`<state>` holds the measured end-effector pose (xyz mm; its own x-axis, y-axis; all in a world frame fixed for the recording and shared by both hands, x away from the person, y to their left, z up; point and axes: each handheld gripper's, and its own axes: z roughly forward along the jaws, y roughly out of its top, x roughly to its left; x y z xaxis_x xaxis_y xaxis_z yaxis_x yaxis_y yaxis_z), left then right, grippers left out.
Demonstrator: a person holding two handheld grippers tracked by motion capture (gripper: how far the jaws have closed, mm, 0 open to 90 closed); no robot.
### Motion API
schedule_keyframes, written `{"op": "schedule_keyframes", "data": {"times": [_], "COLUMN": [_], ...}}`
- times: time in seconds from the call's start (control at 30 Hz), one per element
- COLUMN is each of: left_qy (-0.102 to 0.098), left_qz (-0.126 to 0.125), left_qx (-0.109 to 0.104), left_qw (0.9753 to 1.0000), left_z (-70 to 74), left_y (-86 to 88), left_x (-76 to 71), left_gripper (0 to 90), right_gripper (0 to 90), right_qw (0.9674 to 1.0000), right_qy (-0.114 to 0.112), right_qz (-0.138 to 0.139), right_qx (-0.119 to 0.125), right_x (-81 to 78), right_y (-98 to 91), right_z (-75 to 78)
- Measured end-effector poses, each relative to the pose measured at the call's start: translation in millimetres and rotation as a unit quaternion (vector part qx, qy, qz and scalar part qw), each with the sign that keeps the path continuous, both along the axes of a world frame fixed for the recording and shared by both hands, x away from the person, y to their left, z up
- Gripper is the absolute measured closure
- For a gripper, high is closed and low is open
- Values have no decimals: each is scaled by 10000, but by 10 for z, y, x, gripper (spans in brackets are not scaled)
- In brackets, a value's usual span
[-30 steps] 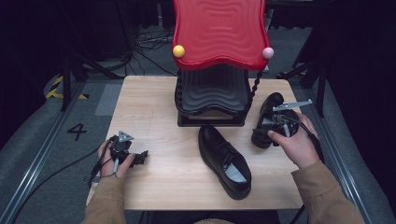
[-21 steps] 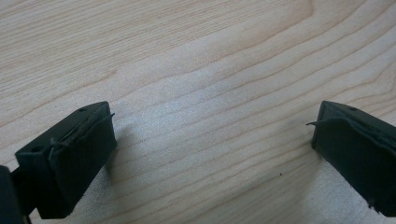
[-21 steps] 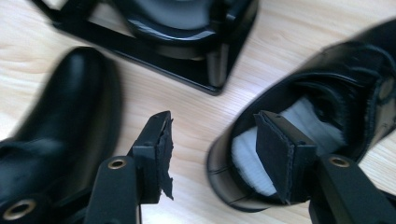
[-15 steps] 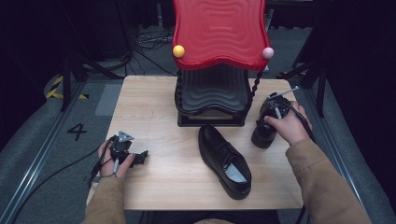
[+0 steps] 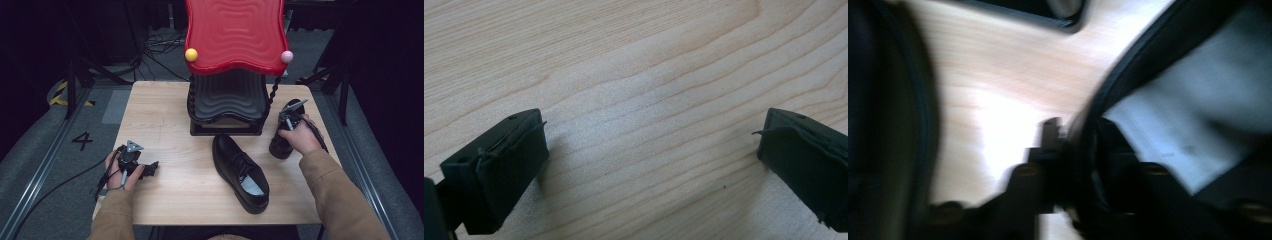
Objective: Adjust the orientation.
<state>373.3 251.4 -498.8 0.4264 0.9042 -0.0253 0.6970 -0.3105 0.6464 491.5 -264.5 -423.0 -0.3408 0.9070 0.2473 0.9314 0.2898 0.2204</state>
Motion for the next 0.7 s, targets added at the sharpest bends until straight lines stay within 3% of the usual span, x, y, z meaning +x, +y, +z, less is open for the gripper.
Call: {"op": "schedule_keyframes", "data": {"times": [0.1, 0.33, 0.7], "left_qy": [10, 4, -11], "left_qz": [-6, 7, 16], "left_qx": [4, 8, 10], "left_qw": [10000, 10000, 10000], "left_z": [2, 1, -1], "left_y": [1, -1, -2], "left_x": [0, -1, 0], "left_gripper": [2, 1, 1], "right_gripper": [829, 837, 842], "right_qw": [9996, 9998, 9996], "right_qy": [-38, 7, -283], "right_qz": [22, -69, 53], "right_qx": [-271, -166, 18], "right_x": [-15, -11, -109], "right_y": [71, 46, -81], "right_z": [7, 4, 92]}}
